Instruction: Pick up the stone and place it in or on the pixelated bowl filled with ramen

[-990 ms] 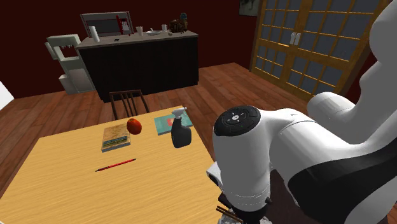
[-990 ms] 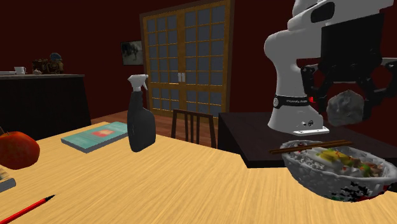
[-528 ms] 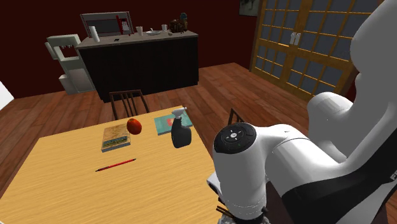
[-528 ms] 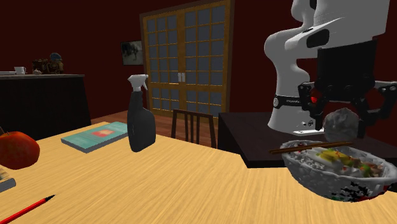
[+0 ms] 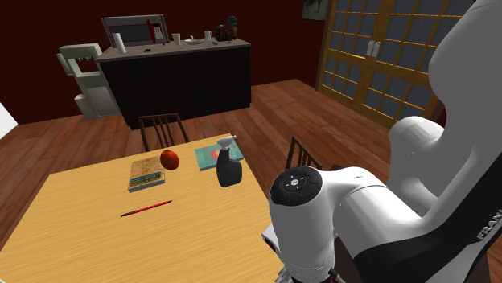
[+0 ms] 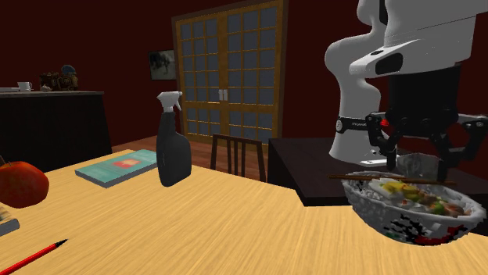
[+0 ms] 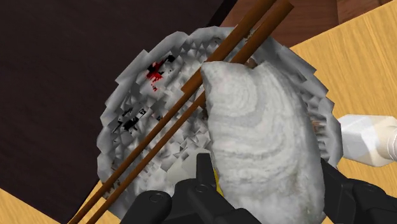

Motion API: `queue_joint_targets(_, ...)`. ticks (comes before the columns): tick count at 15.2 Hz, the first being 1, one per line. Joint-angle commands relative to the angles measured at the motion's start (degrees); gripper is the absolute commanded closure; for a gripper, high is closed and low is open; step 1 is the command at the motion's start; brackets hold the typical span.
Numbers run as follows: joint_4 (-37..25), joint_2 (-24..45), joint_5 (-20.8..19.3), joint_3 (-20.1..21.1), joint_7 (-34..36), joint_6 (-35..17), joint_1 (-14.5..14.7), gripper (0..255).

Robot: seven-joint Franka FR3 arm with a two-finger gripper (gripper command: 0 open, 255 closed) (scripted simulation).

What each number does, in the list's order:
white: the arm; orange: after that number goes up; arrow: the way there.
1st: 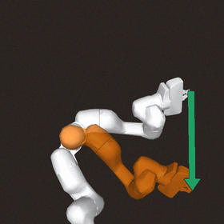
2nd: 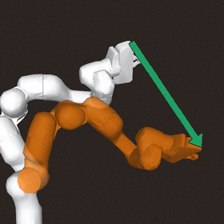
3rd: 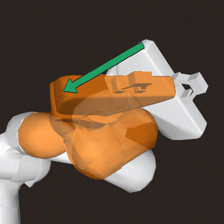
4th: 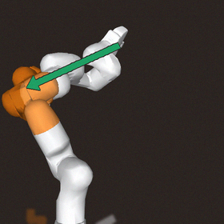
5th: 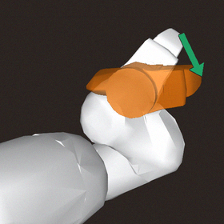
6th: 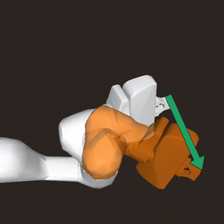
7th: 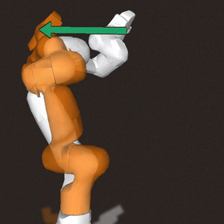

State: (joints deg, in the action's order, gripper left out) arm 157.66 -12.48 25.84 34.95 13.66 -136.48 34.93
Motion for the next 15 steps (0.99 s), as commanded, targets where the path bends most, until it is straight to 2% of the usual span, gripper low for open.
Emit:
queue_joint_targets(1, 0.01, 0.03, 0.0, 0.01, 0.0, -0.04, 0.0, 255)
queue_joint_targets(2, 0.01, 0.03, 0.0, 0.01, 0.0, -0.04, 0.0, 255)
queue_joint_targets(3, 0.01, 0.03, 0.0, 0.01, 0.0, -0.04, 0.0, 0)
queue_joint_targets(8, 0.01, 0.03, 0.0, 0.01, 0.0, -0.04, 0.0, 0)
queue_joint_targets(12, -3.18, -6.89, -0.63, -2.57, -0.53, 10.02, -0.23, 0)
queue_joint_targets(15, -3.18, -6.89, -0.64, -2.58, -0.52, 10.02, -0.22, 0)
